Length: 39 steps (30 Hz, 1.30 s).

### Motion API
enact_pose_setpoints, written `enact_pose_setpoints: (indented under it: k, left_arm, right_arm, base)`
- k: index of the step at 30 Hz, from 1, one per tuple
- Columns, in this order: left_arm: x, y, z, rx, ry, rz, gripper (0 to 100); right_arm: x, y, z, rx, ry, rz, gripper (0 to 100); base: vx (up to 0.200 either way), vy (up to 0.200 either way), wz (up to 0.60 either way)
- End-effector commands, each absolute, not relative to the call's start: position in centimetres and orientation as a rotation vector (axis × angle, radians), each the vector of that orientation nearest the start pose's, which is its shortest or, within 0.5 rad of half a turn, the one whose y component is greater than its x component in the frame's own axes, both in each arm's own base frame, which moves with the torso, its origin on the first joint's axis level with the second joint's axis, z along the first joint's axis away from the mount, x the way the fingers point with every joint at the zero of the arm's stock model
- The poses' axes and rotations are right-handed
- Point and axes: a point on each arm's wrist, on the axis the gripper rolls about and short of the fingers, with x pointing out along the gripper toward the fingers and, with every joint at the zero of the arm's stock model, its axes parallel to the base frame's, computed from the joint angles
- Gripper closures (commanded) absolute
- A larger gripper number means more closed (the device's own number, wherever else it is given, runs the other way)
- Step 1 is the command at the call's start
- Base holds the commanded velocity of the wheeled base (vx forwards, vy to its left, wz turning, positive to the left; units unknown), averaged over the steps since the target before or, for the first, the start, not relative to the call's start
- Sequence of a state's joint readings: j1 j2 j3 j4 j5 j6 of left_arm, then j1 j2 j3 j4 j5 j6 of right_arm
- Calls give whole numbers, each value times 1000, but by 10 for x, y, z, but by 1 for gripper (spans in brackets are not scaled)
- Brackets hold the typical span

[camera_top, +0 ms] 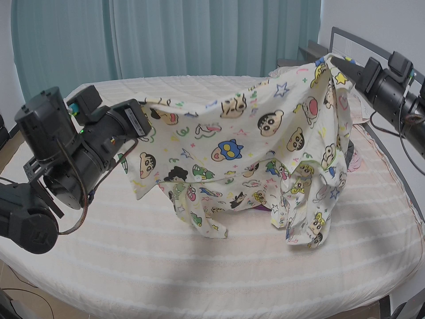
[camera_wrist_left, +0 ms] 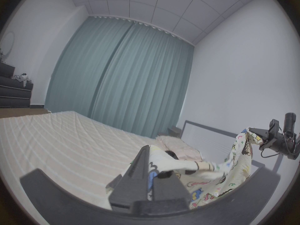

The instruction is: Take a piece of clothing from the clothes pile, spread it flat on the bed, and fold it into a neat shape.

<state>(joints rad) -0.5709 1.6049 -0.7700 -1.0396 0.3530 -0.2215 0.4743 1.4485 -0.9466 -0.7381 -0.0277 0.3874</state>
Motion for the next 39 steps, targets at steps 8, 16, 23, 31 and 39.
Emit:
enact_pose_setpoints:
  k: [8, 16, 23, 31, 39]
  left_arm:
    - [229, -138, 242, -308, -165, -178, 100]
    - [237, -148, 191, -319, 12, -174, 100]
    - [236, -147, 178, -364, 60, -161, 100]
    - [227, -143, 159, -370, 130, -150, 100]
    - [222, -142, 153, -388, 158, -150, 100]
  right_arm:
    - [230, 116, 275, 421, -56, 429, 100]
    - [233, 118, 240, 467, 81, 404, 100]
    - [228, 113, 226, 494, 132, 383, 100]
    - [221, 109, 220, 491, 149, 376, 100]
    - [221, 109, 220, 490, 151, 375, 100]
  base:
    - [0, 0, 0]
    - [0, 0, 0]
    - [0, 0, 0]
    - [-150, 0, 0]
    - [-150, 0, 0]
